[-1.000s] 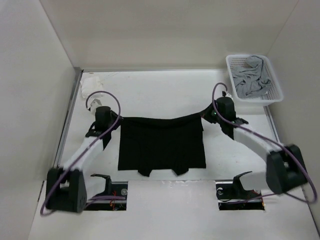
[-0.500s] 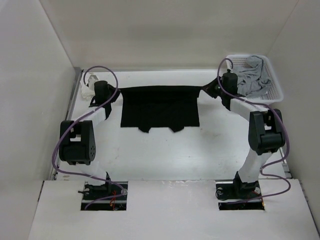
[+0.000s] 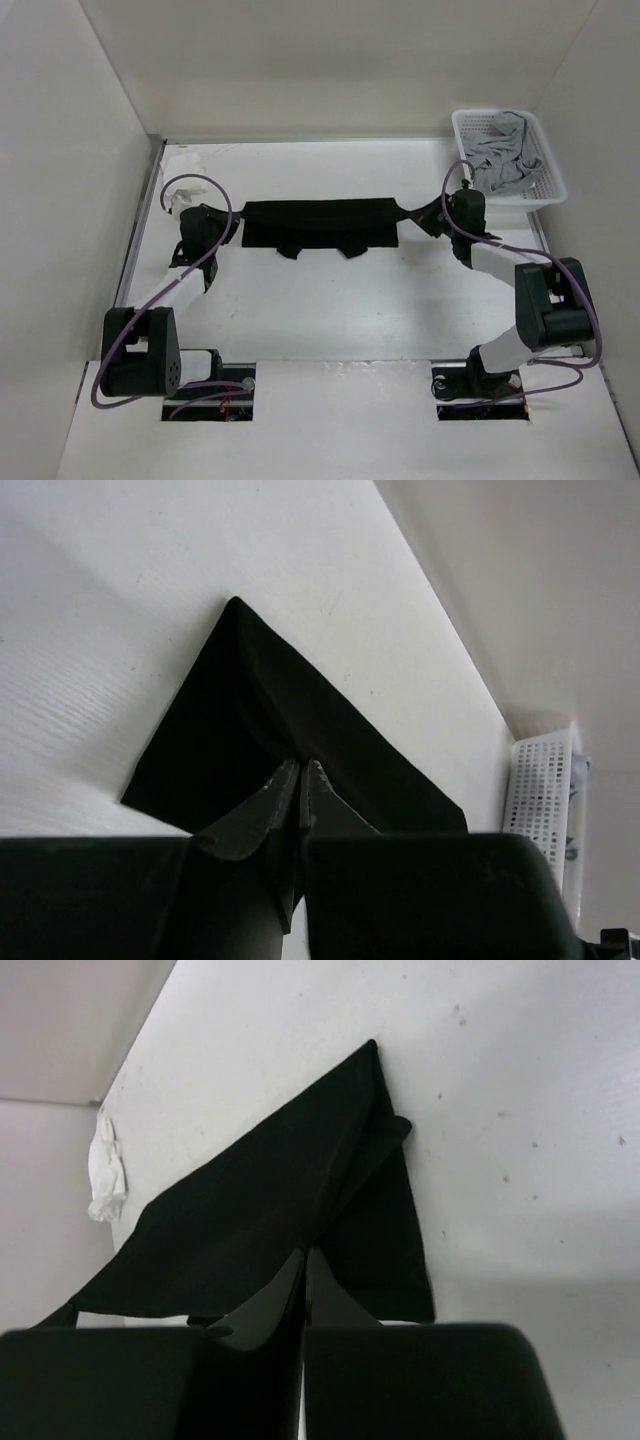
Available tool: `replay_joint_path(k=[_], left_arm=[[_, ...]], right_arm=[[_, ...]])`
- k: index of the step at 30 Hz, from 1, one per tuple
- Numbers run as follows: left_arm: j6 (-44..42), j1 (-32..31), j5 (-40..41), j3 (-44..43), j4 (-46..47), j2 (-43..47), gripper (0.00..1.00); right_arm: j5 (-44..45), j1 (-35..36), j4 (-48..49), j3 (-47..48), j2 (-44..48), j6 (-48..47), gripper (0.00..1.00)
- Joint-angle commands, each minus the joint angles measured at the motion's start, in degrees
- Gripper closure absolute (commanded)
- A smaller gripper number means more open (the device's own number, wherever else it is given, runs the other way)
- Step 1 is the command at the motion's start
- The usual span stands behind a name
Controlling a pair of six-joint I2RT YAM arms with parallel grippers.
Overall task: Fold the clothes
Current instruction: Fold the tank top
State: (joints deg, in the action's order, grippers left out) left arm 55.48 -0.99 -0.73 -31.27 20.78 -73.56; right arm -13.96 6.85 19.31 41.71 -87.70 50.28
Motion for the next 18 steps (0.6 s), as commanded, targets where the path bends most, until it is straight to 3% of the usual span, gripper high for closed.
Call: replay_joint_path(k=[1,10,13,16,18], left_arm=[[-1.1,0.9,-1.1,2.4,3.3,0.4,0.99],[0.8,5.0,-2.4,9.5,5.9,-3.0,0.99],[1.6,6.0,-1.7,11.4,6.2,-2.6,0.93],[1.6,7.1,-2.3,11.5,6.0,-1.9,0.78],[2.0,7.1,-1.2,12.0,5.9,1.2,0.75]], right_arm=[[0.3,0.5,6.2,-3.5,0.1,0.3,1.00],[2.4,5.0,10.1,-12.7,-0.9,1.7,1.00],[3.7,6.7,9.3,-14.0,0.1,1.4,0.98],[3.8,7.5,7.2,-14.5,2.0,0.4,0.76],[4.5,7.5,5.8,-14.6,3.7,-1.0,0.64]])
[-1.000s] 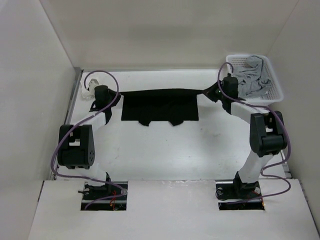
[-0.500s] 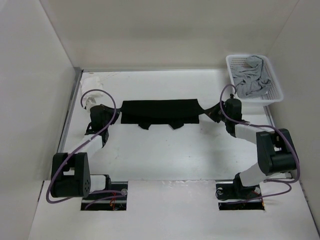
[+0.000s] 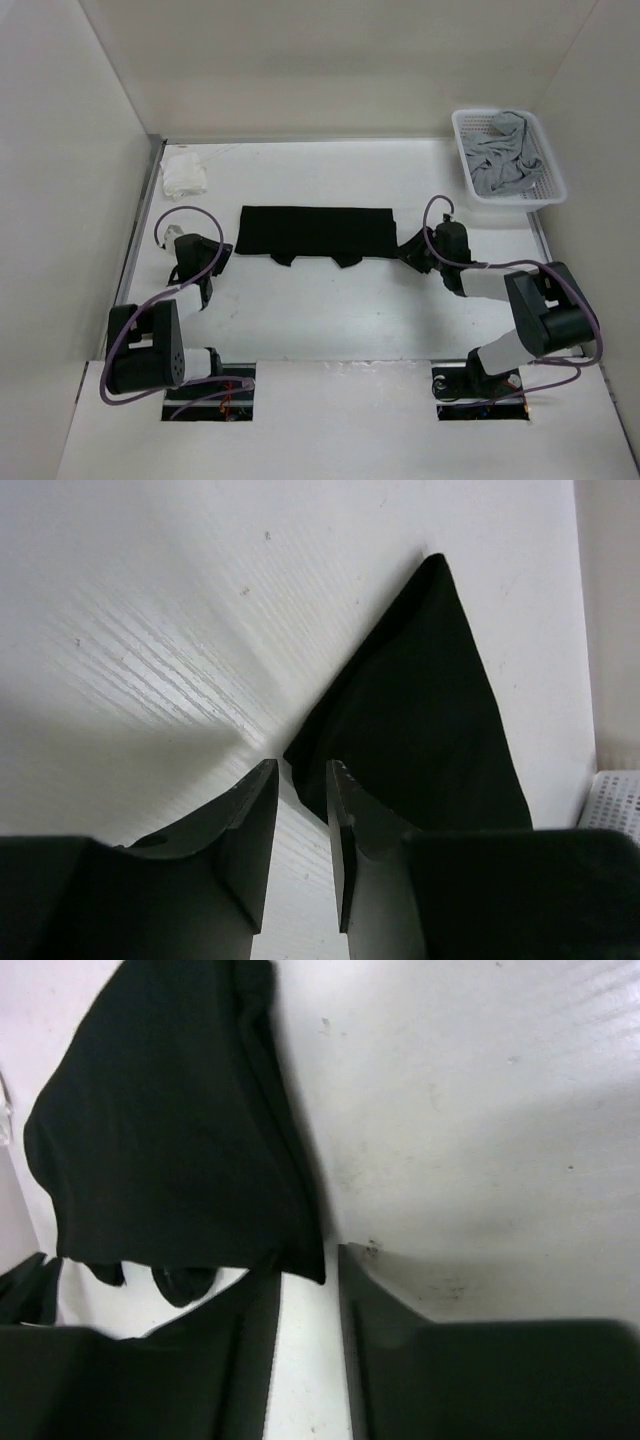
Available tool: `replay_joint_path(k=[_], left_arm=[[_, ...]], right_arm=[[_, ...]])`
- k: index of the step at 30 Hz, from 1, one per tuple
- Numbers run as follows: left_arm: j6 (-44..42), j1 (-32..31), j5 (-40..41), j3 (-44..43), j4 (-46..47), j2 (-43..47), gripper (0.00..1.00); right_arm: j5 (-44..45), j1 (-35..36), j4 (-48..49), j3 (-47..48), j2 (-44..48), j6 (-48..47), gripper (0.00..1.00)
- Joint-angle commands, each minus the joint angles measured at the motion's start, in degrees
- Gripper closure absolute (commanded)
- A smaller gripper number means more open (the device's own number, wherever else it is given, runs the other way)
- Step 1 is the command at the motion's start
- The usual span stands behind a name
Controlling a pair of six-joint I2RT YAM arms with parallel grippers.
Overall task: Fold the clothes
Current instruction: Fold the tank top
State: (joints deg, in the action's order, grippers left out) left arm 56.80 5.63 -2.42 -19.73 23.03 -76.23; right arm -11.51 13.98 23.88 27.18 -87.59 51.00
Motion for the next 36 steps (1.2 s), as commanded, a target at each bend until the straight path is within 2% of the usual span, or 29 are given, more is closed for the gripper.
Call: replay_joint_path(k=[1,4,7,11,13,17,20,24,27,30,33,36], left_arm=[[0.4,-0.1,1.5,0.4,3.3,5.5,0.75],[-1.0,-4.3,4.5,-1.9,0.2,8.5,0.76],[-2.3,-9.6,8.0,-4.2,-1.8,10.4,0.77],[-4.0,-15.2,9.9,-5.8,-2.0,11.2,0.77],[-4.1,-17.0,9.9,-6.2,-1.5,11.2,0.78],[-4.1,-19.9,9.7,-6.9,-1.2,11.4,0.79],[-4.2,-22.3,9.5,-6.9,-1.1,11.9,0.80],[-4.1,-26.1,10.3,-5.4,-0.4,13.2,0.80],[-3.7,-29.3,11.0,-4.4,0.4,13.7,0.80],[-3.2,-31.8,11.6,-3.9,0.5,13.8,0.80],[-2.9,-32.7,11.3,-3.3,0.6,14.8,0.80],[-2.7,-31.8,10.9,-2.3,0.2,17.2,0.80]], right_arm=[[2.3,0.4,0.9,0.0,3.7,-2.4,0.59],[2.1,-1.1,1.4,1.5,1.8,-2.3,0.49],[1.2,-1.0,1.9,4.1,-2.1,-1.1,0.46],[-0.6,-1.0,3.1,6.7,-7.3,2.9,0.48],[-1.3,-1.0,6.3,6.4,-9.6,6.5,0.54],[-5.5,-1.0,15.7,4.9,-14.4,13.1,0.78],[-5.3,-1.7,22.6,1.8,-14.2,15.5,0.94],[-4.1,-4.8,27.9,-4.8,-6.2,15.1,1.00],[-3.7,-6.3,21.9,-6.8,3.2,11.3,1.00],[1.1,-5.2,9.3,-5.1,13.9,5.3,1.00],[8.7,1.5,-3.4,1.0,21.0,-1.0,1.00],[15.7,9.5,-13.2,9.8,21.5,-7.3,1.00]])
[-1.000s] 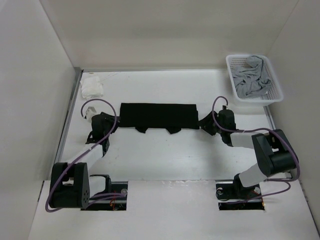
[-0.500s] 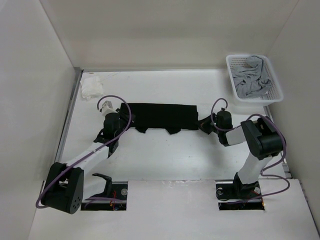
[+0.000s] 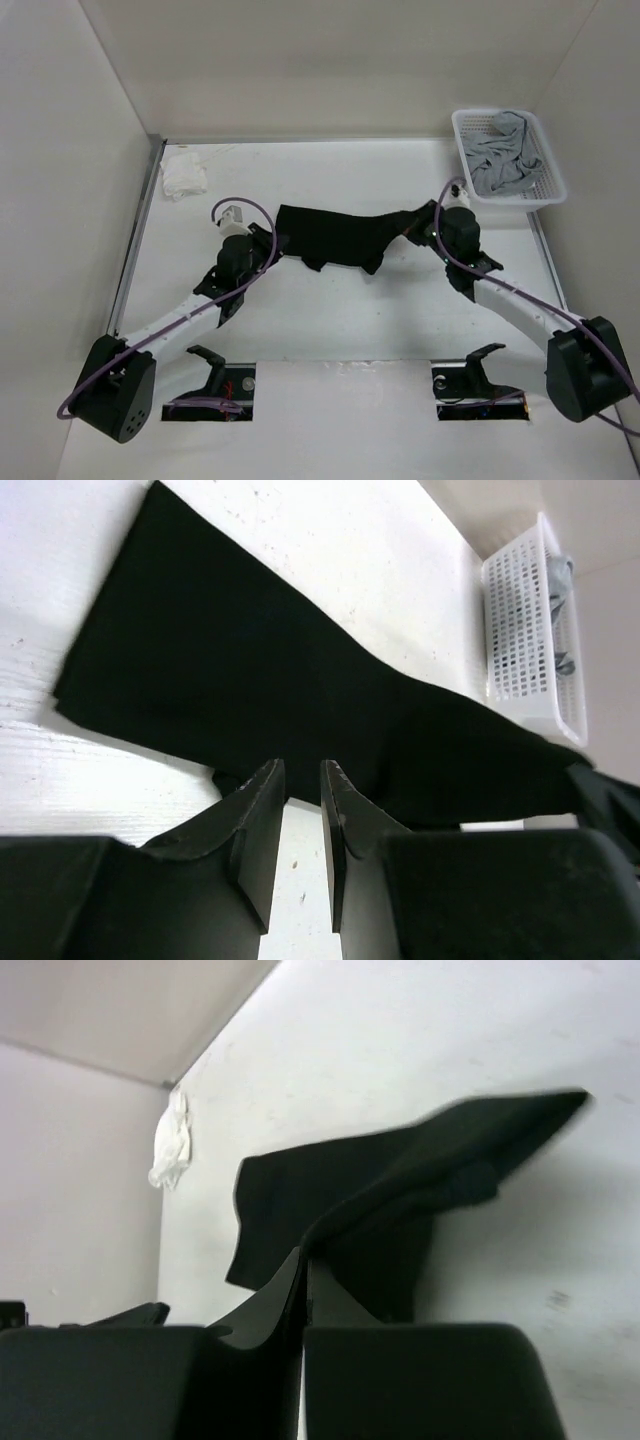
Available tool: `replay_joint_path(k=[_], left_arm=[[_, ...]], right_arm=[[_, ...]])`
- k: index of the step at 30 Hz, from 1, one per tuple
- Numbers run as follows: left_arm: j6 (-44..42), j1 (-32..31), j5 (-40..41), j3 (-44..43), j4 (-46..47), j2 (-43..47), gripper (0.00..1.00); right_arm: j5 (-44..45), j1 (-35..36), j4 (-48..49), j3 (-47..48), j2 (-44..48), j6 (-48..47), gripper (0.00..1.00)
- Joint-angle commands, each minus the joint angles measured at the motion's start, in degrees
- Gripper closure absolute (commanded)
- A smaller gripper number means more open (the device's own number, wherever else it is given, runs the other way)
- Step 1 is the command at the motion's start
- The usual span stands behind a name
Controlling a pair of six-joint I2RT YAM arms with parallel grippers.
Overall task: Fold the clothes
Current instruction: Fold the tank top
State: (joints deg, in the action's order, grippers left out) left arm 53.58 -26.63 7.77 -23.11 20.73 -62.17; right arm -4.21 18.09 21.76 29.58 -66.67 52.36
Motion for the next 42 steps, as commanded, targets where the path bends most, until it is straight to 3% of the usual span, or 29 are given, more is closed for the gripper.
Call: replay_joint_path(k=[1,12,20,22,24,28,31,33,36,37,42], left_arm=[[0.5,0.8,0.6,1.5,2.4,4.2,0.80],[0.6,10.4,-6.8,5.4,0.5,13.6,0.79],[1.6,18.1,-12.5,6.0,-0.4,16.6,0.78],[1.8,18.6,-12.9,5.8,0.0,16.1,0.78],[2.1,18.5,-12.3,5.6,0.3,15.8,0.77],[2.5,18.2,-12.0,5.2,1.6,14.3,0.76],[2.6,17.6,-11.7,4.9,2.2,12.9,0.76],[2.6,16.8,-11.6,4.7,3.0,11.4,0.75],[1.5,14.4,-11.6,4.0,3.6,8.1,0.72],[1.0,13.7,-11.6,4.0,3.7,7.3,0.71],[-1.0,12.9,-10.9,5.9,2.2,7.8,0.64]], right_arm=[[9.9,7.7,-13.7,10.7,-0.7,-10.6,1.00],[12.8,25.5,-30.8,47.4,-32.8,-22.1,0.99],[10.4,30.6,-40.1,73.5,-53.9,-22.0,0.97],[9.6,31.3,-40.3,76.8,-56.7,-21.2,0.87],[8.9,31.9,-39.0,77.5,-57.3,-18.5,0.71],[4.9,32.0,-29.0,67.1,-50.0,-15.6,0.54],[4.6,30.0,-21.3,55.6,-42.1,-13.7,0.52],[4.8,28.9,-19.1,49.4,-38.0,-13.6,0.63],[5.7,26.8,-14.7,36.6,-30.0,-13.8,0.94],[6.1,26.3,-12.0,31.1,-26.7,-14.2,1.00],[9.1,22.0,0.5,6.5,-9.2,-14.0,1.00]])
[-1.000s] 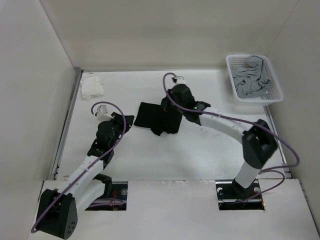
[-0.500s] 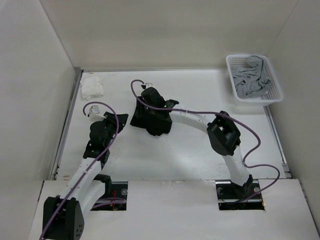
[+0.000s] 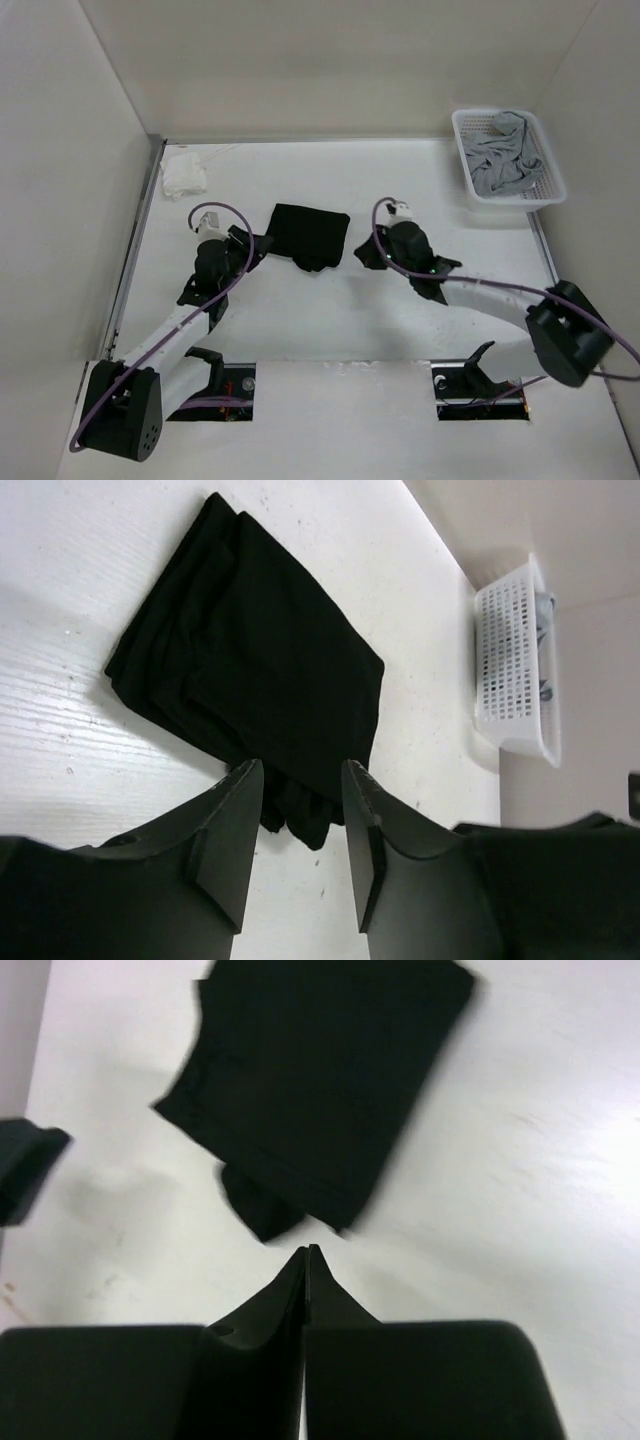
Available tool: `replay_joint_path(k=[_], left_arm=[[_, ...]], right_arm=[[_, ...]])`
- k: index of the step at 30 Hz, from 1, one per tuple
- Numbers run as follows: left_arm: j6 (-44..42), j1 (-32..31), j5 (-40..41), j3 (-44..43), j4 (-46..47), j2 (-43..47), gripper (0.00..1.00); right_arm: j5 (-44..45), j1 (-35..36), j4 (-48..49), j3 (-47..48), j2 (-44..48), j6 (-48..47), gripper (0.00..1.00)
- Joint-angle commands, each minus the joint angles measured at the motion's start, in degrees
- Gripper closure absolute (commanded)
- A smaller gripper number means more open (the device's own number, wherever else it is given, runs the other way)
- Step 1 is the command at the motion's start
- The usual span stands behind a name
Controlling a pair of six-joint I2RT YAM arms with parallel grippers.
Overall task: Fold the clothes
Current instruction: Fold the tank top
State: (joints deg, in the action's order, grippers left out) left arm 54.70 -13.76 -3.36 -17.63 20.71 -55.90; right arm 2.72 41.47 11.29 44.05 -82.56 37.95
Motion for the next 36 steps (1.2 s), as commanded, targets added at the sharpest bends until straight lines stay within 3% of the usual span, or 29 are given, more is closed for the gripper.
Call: replay_joint_path(k=[1,5,10,14,22,36], left_arm=[[-3.1,0.7,0.5,0.6,0.6,2.5,0.62],[-6.3,5.2,4.5,0.4,-8.8,5.7,0.57],[-7.6,10.1,7.7,1.8,-14.4,9.0,0.51],[-7.6,13.9,7.0,2.1,-17.1,9.8,0.48],[-7.9,19.3,3.9,2.2,-17.4,8.9,0.49],[-6.6,17.5,3.7,1.5,-14.3,4.7,0.50]], right_arm=[[3.2,-2.4,12.3,-11.7,9.6,0.6,0.98],[6.9,-6.8,15.1,-20.6,17.2,1.9,0.91],[11.2,-12.2,17.2,-25.2,21.4,1.8,0.55],[10.7,-14.8,16.8,-27.5,23.8,2.0,0.45],[9.8,-15.3,15.7,-29.9,29.7,2.7,0.41],[9.2,-15.3,16.4,-29.3,26.5,3.4,0.41]])
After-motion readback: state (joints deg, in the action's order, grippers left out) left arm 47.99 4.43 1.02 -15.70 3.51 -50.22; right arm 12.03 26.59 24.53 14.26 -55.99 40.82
